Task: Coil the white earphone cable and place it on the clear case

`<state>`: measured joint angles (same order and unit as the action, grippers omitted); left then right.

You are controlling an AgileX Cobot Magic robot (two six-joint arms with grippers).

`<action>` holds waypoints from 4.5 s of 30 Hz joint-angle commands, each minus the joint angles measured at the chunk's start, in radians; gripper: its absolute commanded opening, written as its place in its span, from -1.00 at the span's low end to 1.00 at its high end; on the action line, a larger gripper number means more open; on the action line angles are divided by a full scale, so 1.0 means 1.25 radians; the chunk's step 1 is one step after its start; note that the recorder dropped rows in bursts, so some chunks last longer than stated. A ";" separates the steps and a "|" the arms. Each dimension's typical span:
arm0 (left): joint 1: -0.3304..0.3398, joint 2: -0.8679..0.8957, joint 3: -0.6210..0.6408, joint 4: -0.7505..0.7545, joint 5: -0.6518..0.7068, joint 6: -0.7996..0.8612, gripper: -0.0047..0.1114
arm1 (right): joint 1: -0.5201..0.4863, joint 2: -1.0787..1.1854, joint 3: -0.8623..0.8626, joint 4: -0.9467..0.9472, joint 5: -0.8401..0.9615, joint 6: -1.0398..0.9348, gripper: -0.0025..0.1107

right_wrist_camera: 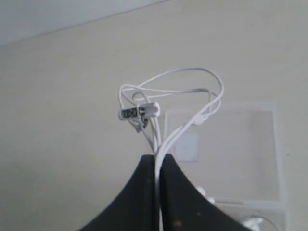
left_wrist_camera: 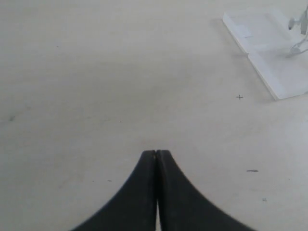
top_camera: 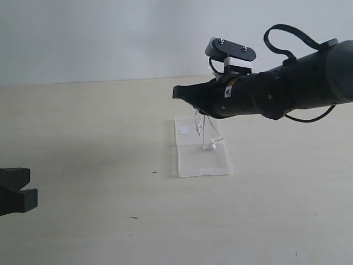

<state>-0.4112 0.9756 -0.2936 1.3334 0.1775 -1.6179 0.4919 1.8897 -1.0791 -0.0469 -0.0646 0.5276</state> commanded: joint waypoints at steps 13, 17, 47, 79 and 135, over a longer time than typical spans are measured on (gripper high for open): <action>0.004 -0.003 0.004 -0.001 0.006 -0.006 -0.92 | -0.003 0.024 -0.006 -0.003 0.176 -0.002 -0.96; 0.004 -0.003 0.004 -0.001 0.004 -0.006 -0.92 | -0.003 0.024 -0.006 -0.003 0.178 -0.002 -0.96; 0.004 -0.003 0.004 -0.001 -0.041 -0.006 -0.92 | -0.003 0.338 -0.615 0.057 0.900 -0.219 -0.96; 0.004 -0.003 0.004 -0.001 -0.030 -0.006 -0.92 | -0.005 0.227 -0.810 -0.102 1.029 -0.182 -0.16; 0.004 -0.003 0.004 -0.001 -0.032 -0.006 -0.92 | -0.062 -1.356 0.396 -0.118 0.425 -0.192 -0.96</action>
<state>-0.4112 0.9756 -0.2936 1.3334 0.1298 -1.6179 0.4555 0.2574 -0.7157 -0.1861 0.5198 0.2894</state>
